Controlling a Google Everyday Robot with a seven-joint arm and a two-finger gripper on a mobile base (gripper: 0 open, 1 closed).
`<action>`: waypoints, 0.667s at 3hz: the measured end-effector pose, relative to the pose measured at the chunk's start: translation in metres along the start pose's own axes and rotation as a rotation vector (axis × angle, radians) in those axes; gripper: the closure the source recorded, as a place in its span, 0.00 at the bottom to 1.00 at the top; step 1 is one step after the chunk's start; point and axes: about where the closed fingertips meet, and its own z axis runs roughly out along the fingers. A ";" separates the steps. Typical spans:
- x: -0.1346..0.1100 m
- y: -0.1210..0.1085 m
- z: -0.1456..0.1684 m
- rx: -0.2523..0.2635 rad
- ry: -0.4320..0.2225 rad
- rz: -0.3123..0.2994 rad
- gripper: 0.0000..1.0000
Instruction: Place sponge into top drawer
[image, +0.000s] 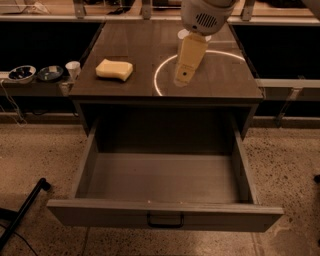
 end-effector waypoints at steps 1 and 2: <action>-0.003 -0.001 0.002 -0.001 -0.015 -0.008 0.00; -0.026 -0.032 0.032 0.013 -0.092 0.018 0.00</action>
Offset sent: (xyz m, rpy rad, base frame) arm 0.1531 0.0835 -0.0241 0.3001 -0.0749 0.0189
